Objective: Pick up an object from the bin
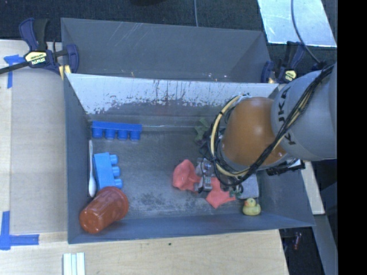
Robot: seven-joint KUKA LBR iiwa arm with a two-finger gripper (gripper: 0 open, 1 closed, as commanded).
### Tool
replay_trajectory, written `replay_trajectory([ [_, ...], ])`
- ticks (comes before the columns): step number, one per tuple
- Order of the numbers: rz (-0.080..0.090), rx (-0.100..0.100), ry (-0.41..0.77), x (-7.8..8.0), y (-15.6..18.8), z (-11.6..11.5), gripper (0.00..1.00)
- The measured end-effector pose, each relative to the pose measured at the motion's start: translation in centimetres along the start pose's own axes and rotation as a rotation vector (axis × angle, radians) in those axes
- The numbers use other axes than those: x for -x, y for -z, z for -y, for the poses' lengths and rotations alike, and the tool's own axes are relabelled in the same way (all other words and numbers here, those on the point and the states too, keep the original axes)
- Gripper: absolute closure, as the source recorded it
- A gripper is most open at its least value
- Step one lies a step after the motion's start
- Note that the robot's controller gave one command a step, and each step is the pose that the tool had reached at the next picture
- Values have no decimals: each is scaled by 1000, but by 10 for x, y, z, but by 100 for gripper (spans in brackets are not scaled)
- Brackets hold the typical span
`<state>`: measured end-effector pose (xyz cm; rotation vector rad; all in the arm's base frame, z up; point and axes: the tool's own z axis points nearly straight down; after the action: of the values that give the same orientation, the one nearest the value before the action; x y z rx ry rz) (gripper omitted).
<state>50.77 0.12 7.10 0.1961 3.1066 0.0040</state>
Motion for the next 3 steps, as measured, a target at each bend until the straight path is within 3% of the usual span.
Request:
replay_trajectory([
  [1,0,0,0,0,1,0,100],
  [2,-5,-1,-2,-7,70,-1,100],
  [3,-6,0,16,17,145,-27,100],
])
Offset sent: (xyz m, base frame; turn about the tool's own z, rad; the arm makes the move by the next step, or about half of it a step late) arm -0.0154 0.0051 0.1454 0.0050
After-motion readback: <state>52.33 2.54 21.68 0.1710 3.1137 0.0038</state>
